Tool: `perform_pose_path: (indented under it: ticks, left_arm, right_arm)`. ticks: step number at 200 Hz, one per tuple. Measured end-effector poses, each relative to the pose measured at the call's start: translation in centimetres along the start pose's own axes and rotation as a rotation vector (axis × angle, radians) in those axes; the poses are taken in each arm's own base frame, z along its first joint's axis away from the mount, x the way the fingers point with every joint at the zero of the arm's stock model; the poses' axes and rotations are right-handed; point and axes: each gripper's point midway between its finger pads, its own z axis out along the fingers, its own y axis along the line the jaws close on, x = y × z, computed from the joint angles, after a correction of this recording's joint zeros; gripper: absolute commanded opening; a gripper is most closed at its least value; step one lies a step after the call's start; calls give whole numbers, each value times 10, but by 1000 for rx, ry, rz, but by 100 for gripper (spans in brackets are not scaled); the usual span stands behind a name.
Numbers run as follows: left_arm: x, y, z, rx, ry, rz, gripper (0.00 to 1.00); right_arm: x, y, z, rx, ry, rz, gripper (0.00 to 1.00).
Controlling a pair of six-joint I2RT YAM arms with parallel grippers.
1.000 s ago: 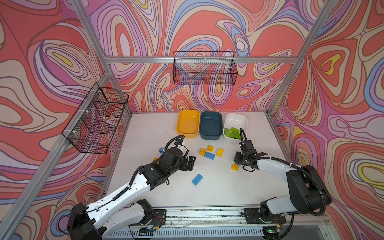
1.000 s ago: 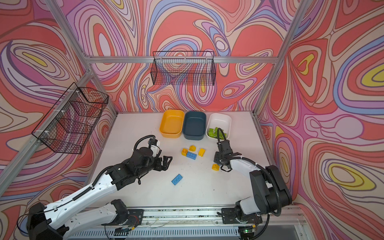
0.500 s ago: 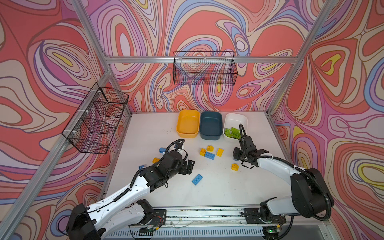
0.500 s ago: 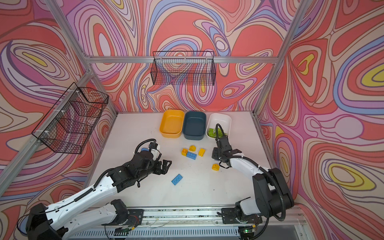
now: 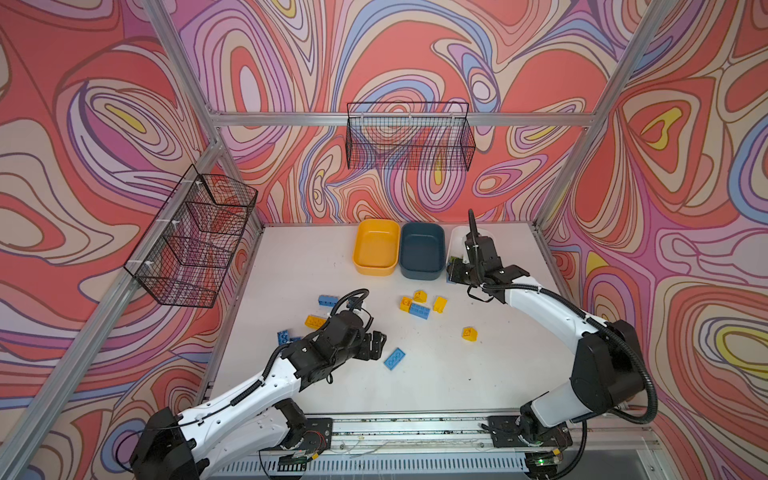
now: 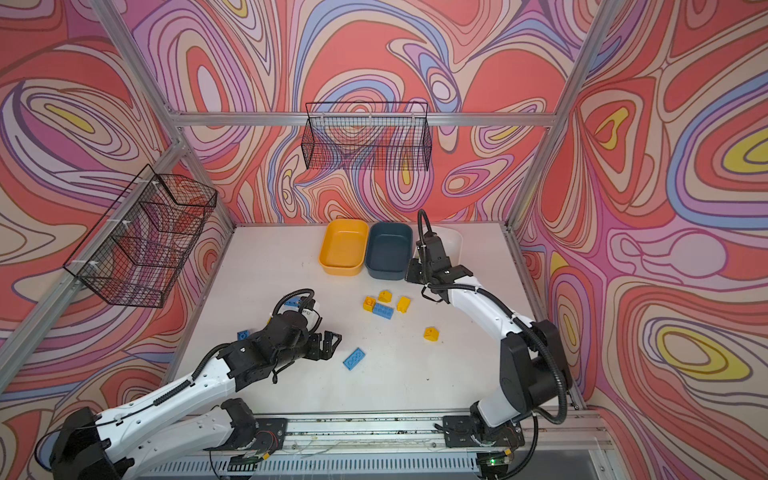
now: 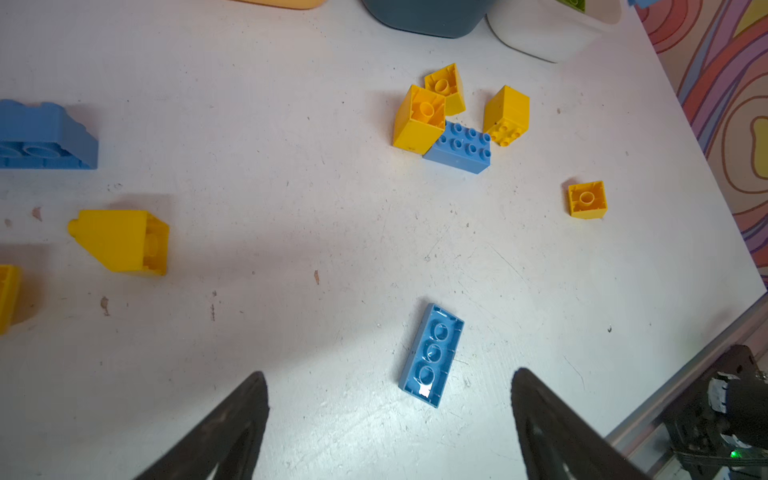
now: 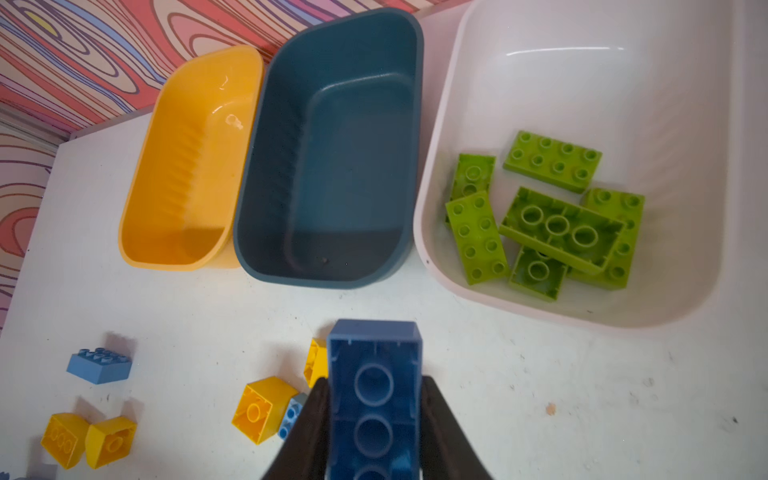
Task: Sort the legos into containers by color
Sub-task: 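Carry the blue brick to the dark teal bin and open the right gripper, then grasp a blue brick with the left gripper while the right arm draws back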
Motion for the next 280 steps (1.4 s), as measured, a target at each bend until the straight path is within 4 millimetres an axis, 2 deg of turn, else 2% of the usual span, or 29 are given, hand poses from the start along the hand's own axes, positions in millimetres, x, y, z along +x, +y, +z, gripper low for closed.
perform_pose_path:
  ticks: [32, 58, 85, 102, 129, 150, 171, 183, 213, 240, 258, 280]
  left_arm:
    - [9, 4, 1, -1, 16, -14, 91]
    - [14, 6, 2, -3, 32, -24, 91]
    - [19, 8, 2, -8, 50, -30, 91]
    - [30, 15, 5, -23, 78, -30, 91]
    - [44, 22, 7, -43, 119, -32, 91]
    - [45, 22, 7, -40, 122, -32, 90]
    - [45, 22, 7, -38, 124, -33, 89]
    - [46, 22, 7, -39, 127, -32, 89]
    - [50, 19, 9, -40, 149, 1, 90]
    - [47, 2, 11, -27, 164, 69, 89]
    - [45, -10, 16, -27, 180, 118, 89]
    - [50, -17, 27, -39, 213, 167, 89]
  right_arm:
    - [-26, 19, 27, -24, -2, -11, 26]
    - [-42, 32, 57, -40, 4, -16, 27]
    - [-49, 37, 87, -37, 22, -16, 27]
    - [-51, 39, 104, -31, 37, -18, 28]
    - [-53, 40, 120, -24, 49, -19, 30]
    - [-53, 40, 122, -20, 56, -18, 36]
    - [-57, 42, 121, -23, 50, -18, 51]
    - [-57, 42, 121, -24, 49, -14, 56]
    - [-55, 41, 120, -19, 60, -22, 65]
    - [-53, 41, 118, -24, 61, -23, 69]
    - [-46, 39, 104, -35, 63, -22, 70]
    - [-43, 39, 67, -65, 33, -16, 70]
